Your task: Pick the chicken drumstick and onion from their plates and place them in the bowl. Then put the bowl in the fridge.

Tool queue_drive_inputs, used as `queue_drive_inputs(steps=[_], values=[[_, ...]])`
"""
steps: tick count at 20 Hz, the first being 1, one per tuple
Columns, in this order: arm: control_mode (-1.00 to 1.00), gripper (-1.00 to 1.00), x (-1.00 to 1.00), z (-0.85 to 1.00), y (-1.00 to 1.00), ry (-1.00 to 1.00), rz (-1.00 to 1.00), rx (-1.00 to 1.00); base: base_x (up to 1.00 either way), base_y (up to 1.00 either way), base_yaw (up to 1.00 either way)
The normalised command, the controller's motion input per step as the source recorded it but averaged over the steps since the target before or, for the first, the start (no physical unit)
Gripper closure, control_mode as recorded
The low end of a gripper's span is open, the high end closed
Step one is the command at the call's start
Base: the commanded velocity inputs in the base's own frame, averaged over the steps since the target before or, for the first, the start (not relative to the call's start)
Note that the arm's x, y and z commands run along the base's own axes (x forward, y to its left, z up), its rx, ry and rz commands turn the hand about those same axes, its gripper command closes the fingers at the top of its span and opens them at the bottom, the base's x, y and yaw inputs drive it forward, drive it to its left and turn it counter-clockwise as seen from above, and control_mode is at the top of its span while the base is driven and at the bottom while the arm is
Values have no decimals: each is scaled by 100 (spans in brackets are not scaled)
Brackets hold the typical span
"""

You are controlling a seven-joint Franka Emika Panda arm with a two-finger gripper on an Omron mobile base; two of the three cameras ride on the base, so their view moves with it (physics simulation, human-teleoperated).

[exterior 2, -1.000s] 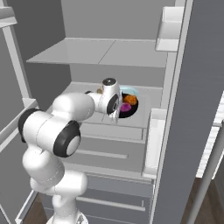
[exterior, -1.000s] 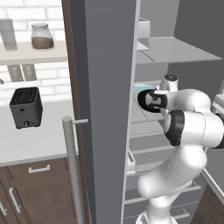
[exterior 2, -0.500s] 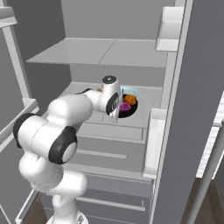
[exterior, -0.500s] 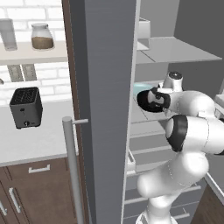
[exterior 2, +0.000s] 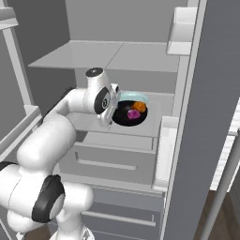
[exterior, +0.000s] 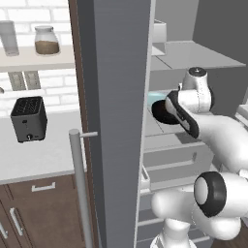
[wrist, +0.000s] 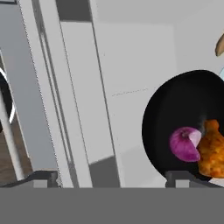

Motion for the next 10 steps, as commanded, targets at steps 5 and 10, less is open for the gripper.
queue_drive_inputs(steps=[5, 10], values=[[-100, -100, -100, 48, 53, 5, -14, 11, 0, 0, 0], [-100, -100, -100, 45, 14, 1, -21, 22, 0, 0, 0]])
